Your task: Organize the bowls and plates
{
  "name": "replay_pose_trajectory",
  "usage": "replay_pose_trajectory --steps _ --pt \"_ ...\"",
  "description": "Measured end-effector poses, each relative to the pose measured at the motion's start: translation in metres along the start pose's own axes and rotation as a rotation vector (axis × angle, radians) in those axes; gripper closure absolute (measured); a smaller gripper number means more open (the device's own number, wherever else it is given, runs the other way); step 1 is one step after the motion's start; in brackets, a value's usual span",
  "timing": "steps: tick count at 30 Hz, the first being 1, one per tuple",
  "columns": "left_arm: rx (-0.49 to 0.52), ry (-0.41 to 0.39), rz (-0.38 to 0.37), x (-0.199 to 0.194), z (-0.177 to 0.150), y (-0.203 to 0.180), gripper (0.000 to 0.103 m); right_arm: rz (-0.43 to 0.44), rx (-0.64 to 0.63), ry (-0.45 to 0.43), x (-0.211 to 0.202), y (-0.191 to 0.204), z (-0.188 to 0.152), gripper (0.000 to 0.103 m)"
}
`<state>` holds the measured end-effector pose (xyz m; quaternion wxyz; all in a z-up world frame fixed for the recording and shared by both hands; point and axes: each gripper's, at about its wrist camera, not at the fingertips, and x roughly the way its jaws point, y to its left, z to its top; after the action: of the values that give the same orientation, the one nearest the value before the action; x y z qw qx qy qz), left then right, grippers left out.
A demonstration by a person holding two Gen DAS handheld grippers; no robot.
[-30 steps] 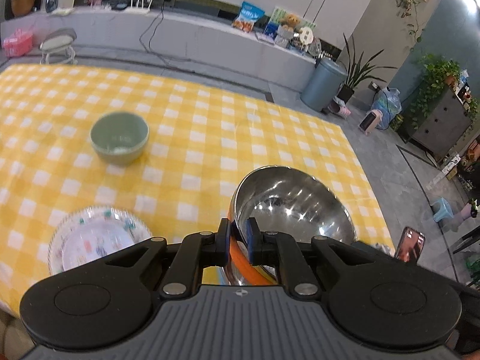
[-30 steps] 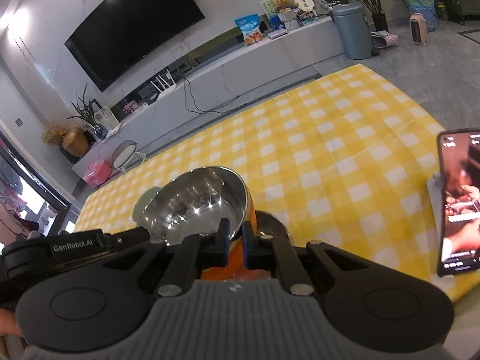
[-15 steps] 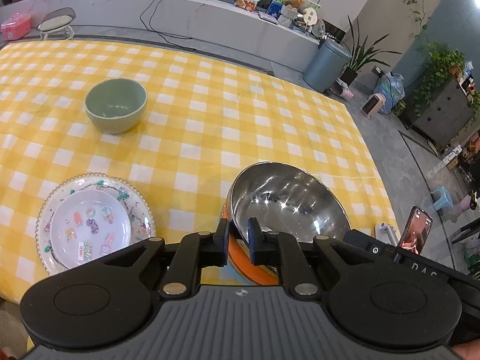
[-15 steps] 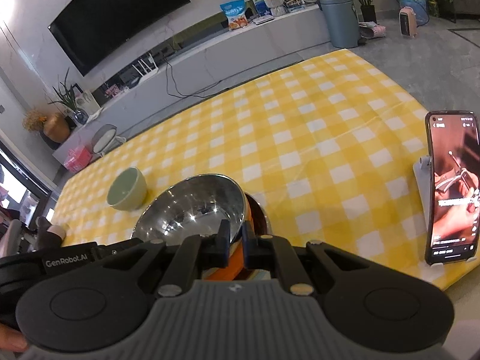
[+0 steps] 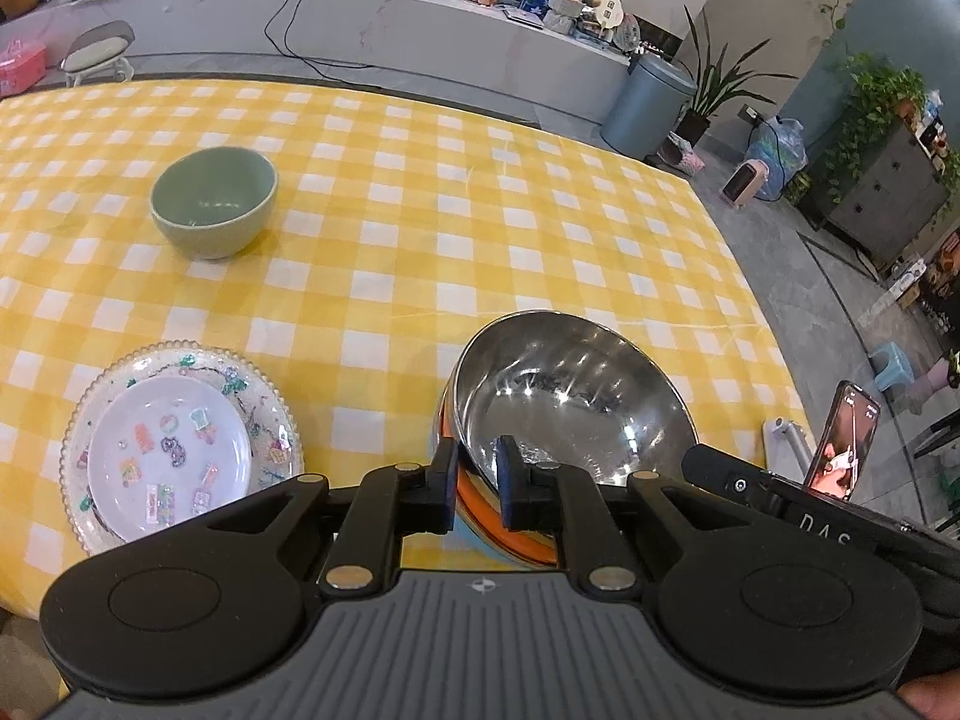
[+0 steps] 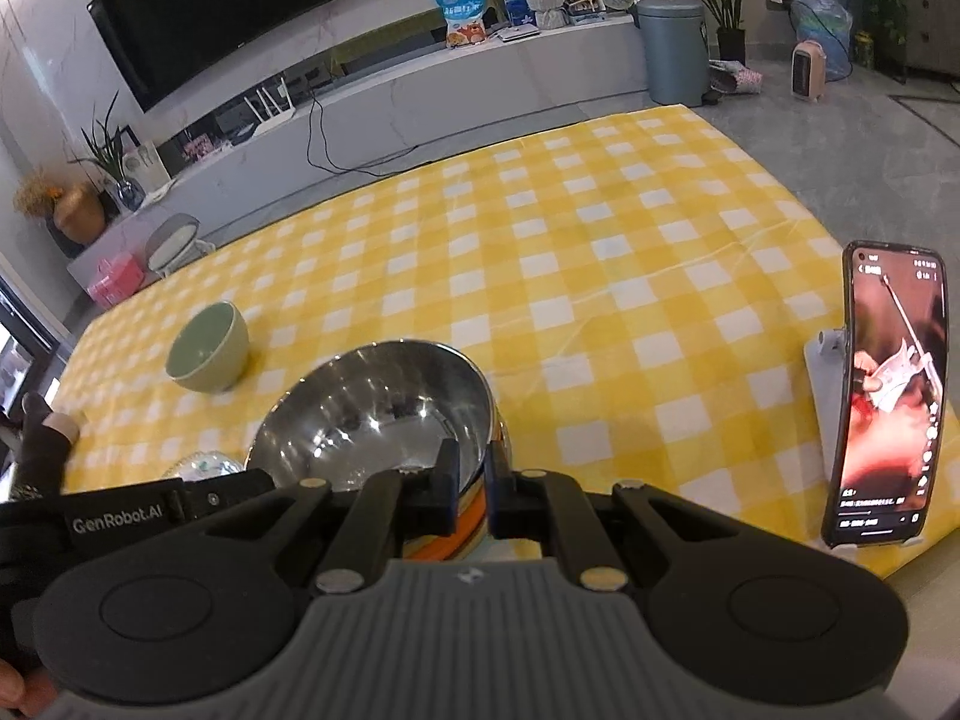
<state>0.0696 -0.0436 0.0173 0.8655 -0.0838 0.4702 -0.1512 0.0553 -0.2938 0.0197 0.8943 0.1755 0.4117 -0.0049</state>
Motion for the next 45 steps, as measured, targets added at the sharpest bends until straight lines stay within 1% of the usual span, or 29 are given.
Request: replay_pose_trajectory --steps 7,10,12,16,17,18,19,20,23,25,27,30,32,34,37,39,45 --pt "0.013 -0.002 0.007 0.003 0.000 -0.001 0.089 -0.012 -0.019 0.002 -0.001 0.003 0.000 0.097" --pt "0.008 0.006 -0.001 0.003 0.001 0.000 0.089 -0.021 -0.026 0.004 -0.001 0.006 -0.001 0.096" --pt "0.003 0.012 -0.011 0.003 0.002 0.001 0.089 -0.021 -0.028 0.004 -0.002 0.007 -0.001 0.093" --pt "-0.002 0.008 -0.022 0.000 0.003 0.004 0.088 -0.034 -0.044 -0.005 -0.004 0.011 -0.002 0.093" --pt "-0.001 0.006 -0.026 0.000 0.003 0.004 0.087 -0.040 -0.048 -0.010 -0.004 0.013 -0.002 0.090" --pt "-0.001 0.003 -0.031 -0.001 0.003 0.005 0.084 -0.041 -0.052 -0.016 -0.005 0.014 -0.002 0.080" --pt "0.000 -0.001 -0.037 -0.003 0.003 0.005 0.079 -0.041 -0.056 -0.022 -0.006 0.015 -0.002 0.075" --pt "0.001 -0.009 -0.042 -0.005 0.004 0.006 0.077 -0.045 -0.060 -0.027 -0.007 0.016 -0.002 0.073" --pt "0.006 -0.035 -0.050 -0.013 0.006 0.008 0.073 -0.051 -0.074 -0.044 -0.009 0.021 0.000 0.072" --pt "0.009 -0.059 -0.051 -0.018 0.008 0.011 0.070 -0.047 -0.091 -0.063 -0.011 0.028 0.001 0.068" --pt "0.013 -0.083 -0.039 -0.024 0.010 0.015 0.069 -0.038 -0.115 -0.082 -0.013 0.035 0.002 0.062" --pt "0.017 -0.125 -0.015 -0.032 0.014 0.024 0.066 -0.022 -0.147 -0.097 -0.011 0.048 0.004 0.057" --pt "0.013 -0.150 0.001 -0.038 0.016 0.032 0.065 -0.005 -0.160 -0.094 -0.007 0.056 0.005 0.055" --pt "0.000 -0.174 0.015 -0.042 0.018 0.042 0.059 0.014 -0.166 -0.086 -0.001 0.065 0.005 0.055" --pt "-0.015 -0.206 0.048 -0.046 0.021 0.056 0.057 0.047 -0.160 -0.069 0.008 0.077 0.005 0.051" --pt "-0.034 -0.216 0.056 -0.048 0.024 0.067 0.056 0.069 -0.151 -0.055 0.016 0.084 0.006 0.050" --pt "-0.137 -0.250 0.074 -0.048 0.033 0.107 0.050 0.118 -0.130 -0.018 0.041 0.109 0.011 0.049"
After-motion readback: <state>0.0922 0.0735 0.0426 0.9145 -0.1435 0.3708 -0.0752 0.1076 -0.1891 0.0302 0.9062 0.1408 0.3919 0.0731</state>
